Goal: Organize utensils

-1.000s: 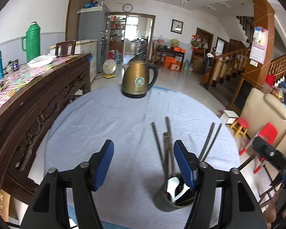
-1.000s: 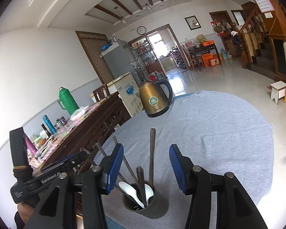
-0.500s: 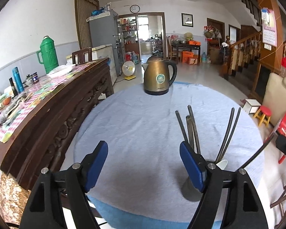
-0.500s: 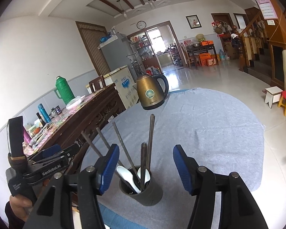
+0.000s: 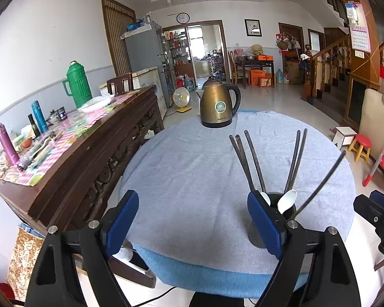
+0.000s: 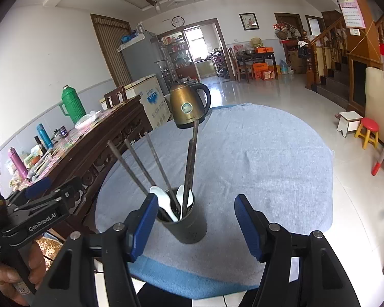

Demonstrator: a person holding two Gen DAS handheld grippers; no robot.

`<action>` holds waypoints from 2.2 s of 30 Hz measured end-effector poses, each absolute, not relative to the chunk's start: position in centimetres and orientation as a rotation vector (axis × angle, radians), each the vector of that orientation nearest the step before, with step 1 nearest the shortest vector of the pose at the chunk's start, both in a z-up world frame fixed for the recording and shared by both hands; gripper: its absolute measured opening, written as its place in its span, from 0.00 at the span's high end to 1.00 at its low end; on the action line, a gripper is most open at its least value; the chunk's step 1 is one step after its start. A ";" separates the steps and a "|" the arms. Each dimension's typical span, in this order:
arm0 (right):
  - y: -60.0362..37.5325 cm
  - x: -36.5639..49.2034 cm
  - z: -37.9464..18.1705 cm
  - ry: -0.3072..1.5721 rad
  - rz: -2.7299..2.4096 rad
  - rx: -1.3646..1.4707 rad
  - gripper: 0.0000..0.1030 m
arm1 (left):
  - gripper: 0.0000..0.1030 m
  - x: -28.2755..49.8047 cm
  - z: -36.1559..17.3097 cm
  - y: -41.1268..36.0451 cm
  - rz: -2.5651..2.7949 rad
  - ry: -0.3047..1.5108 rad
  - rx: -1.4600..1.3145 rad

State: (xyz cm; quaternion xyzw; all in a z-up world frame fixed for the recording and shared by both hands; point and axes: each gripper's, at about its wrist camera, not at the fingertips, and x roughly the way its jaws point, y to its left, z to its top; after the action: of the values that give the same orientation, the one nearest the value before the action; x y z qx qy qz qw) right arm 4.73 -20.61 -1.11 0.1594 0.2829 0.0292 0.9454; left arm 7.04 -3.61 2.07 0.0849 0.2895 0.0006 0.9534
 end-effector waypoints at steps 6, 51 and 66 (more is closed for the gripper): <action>-20.4 2.3 -0.4 0.560 0.073 0.332 0.36 | 0.14 4.6 3.0 -3.8 0.010 0.561 0.176; -18.5 0.0 1.2 0.508 0.101 0.291 0.35 | 0.06 1.8 4.2 -2.0 0.049 0.518 0.158; -18.5 0.1 1.1 0.508 0.103 0.287 0.35 | 0.06 1.6 4.2 -1.8 0.052 0.527 0.152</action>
State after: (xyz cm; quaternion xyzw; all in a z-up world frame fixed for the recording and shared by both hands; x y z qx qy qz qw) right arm 0.08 -18.55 1.14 0.1416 0.2505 0.0506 0.9564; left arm 1.62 -1.78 4.22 0.0751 0.2604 0.0259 0.9622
